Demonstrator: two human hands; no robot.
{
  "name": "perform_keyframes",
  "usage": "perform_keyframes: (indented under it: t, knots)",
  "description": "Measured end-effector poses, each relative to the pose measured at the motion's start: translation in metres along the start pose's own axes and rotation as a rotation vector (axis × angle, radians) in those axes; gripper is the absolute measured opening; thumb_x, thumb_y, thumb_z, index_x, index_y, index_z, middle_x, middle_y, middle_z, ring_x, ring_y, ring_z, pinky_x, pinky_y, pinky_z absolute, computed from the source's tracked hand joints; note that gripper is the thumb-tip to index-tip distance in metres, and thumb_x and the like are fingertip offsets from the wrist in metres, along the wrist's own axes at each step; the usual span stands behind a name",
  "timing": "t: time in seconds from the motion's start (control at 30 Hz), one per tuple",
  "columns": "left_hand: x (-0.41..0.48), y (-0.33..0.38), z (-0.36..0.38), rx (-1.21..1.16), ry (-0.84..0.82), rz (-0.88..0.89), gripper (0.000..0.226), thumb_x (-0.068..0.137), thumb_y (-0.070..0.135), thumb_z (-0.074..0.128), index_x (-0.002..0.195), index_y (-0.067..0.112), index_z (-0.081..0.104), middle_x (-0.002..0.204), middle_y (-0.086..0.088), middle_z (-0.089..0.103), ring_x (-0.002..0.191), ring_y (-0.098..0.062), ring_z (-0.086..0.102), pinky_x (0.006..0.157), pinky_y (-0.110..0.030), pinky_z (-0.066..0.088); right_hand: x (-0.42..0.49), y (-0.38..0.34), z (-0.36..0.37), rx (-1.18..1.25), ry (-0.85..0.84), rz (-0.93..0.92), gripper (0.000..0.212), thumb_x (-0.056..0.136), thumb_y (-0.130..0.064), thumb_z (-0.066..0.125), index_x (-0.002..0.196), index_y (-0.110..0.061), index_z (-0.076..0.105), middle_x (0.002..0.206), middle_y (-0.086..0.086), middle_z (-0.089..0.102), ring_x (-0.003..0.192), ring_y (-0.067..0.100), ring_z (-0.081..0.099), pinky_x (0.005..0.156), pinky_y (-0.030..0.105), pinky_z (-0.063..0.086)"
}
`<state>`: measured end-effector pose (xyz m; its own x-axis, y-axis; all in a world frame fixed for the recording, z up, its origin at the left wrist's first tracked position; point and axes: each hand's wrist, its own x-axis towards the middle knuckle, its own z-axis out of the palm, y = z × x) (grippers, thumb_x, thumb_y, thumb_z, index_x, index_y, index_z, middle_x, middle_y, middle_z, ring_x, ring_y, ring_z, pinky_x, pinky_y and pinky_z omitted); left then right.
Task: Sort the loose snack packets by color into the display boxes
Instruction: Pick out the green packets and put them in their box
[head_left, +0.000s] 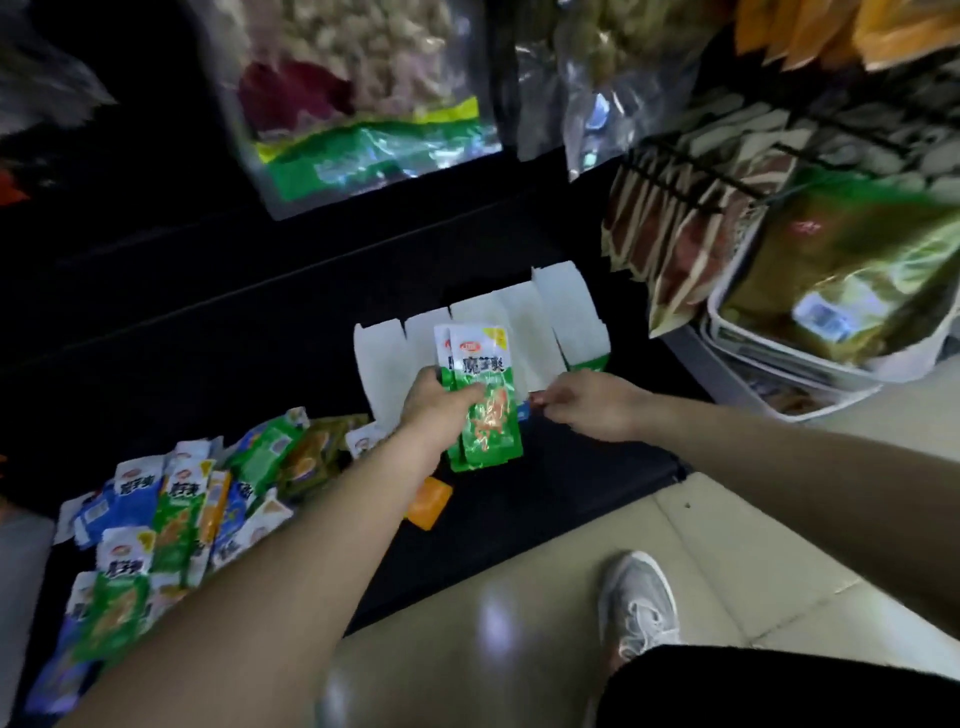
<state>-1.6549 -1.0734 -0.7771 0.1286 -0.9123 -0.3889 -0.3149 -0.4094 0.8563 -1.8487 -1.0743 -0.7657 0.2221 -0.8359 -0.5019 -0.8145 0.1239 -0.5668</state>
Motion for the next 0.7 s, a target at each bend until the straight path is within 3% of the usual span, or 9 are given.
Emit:
perform_keyframes:
  t: [0.07, 0.13, 0.2, 0.33, 0.43, 0.57, 0.7]
  knots:
    - [0.033, 0.015, 0.039, -0.024, 0.005, 0.014, 0.048, 0.094, 0.022, 0.067, 0.136, 0.014, 0.045, 0.123, 0.006, 0.053, 0.102, -0.015, 0.051, 0.082, -0.024, 0.037, 0.003, 0.038, -0.005, -0.076, 0.058, 0.007, 0.031, 0.1, -0.023, 0.054, 0.117, 0.0, 0.064, 0.114, 0.018, 0.066, 0.108, 0.034, 0.062, 0.081, 0.033, 0.043]
    - [0.067, 0.032, 0.071, -0.007, 0.033, 0.048, 0.041, 0.093, 0.023, 0.069, 0.128, 0.013, 0.05, 0.118, 0.006, 0.058, 0.098, -0.015, 0.054, 0.08, -0.024, 0.04, 0.014, 0.071, -0.002, -0.07, 0.122, 0.012, 0.03, 0.099, -0.022, 0.056, 0.124, -0.005, 0.06, 0.119, 0.015, 0.063, 0.113, 0.032, 0.058, 0.082, 0.028, 0.041]
    - [0.1, 0.042, 0.099, 0.009, 0.062, 0.084, 0.038, 0.089, 0.022, 0.072, 0.123, 0.011, 0.057, 0.115, 0.001, 0.065, 0.097, -0.019, 0.061, 0.078, -0.025, 0.043, 0.033, 0.096, 0.002, -0.051, 0.204, -0.012, 0.042, 0.096, -0.024, 0.058, 0.135, -0.011, 0.053, 0.127, 0.012, 0.054, 0.12, 0.032, 0.054, 0.094, 0.032, 0.044]
    - [0.141, 0.051, 0.135, 0.061, 0.069, 0.187, 0.043, 0.089, 0.017, 0.072, 0.127, 0.011, 0.053, 0.108, 0.0, 0.058, 0.097, -0.017, 0.056, 0.082, -0.026, 0.045, 0.069, 0.111, 0.002, -0.16, 0.29, -0.104, 0.072, 0.096, -0.033, 0.057, 0.157, -0.018, 0.024, 0.159, 0.006, 0.025, 0.14, 0.035, 0.035, 0.112, 0.042, 0.037]
    - [0.163, 0.051, 0.152, 0.075, 0.097, 0.263, 0.048, 0.088, 0.018, 0.075, 0.129, 0.011, 0.051, 0.122, -0.006, 0.064, 0.113, -0.025, 0.061, 0.093, -0.035, 0.05, 0.091, 0.113, 0.007, -0.184, 0.25, -0.054, 0.079, 0.096, -0.036, 0.057, 0.159, -0.016, 0.015, 0.163, 0.007, 0.019, 0.142, 0.038, 0.03, 0.115, 0.044, 0.032]
    - [0.18, 0.043, 0.164, 0.24, 0.146, 0.353, 0.051, 0.086, 0.025, 0.077, 0.13, 0.014, 0.052, 0.126, -0.006, 0.067, 0.115, -0.026, 0.062, 0.084, -0.029, 0.048, 0.108, 0.119, 0.022, -0.198, 0.242, -0.022, 0.08, 0.093, -0.038, 0.057, 0.157, -0.012, 0.016, 0.162, 0.01, 0.019, 0.144, 0.037, 0.028, 0.117, 0.043, 0.027]
    - [0.185, 0.027, 0.173, 0.518, 0.17, 0.419, 0.055, 0.085, 0.03, 0.076, 0.13, 0.016, 0.048, 0.119, -0.015, 0.065, 0.11, -0.034, 0.062, 0.082, -0.039, 0.053, 0.115, 0.116, 0.027, -0.169, 0.269, -0.026, 0.075, 0.092, -0.035, 0.058, 0.155, -0.016, 0.022, 0.158, 0.008, 0.021, 0.141, 0.036, 0.031, 0.116, 0.042, 0.029]
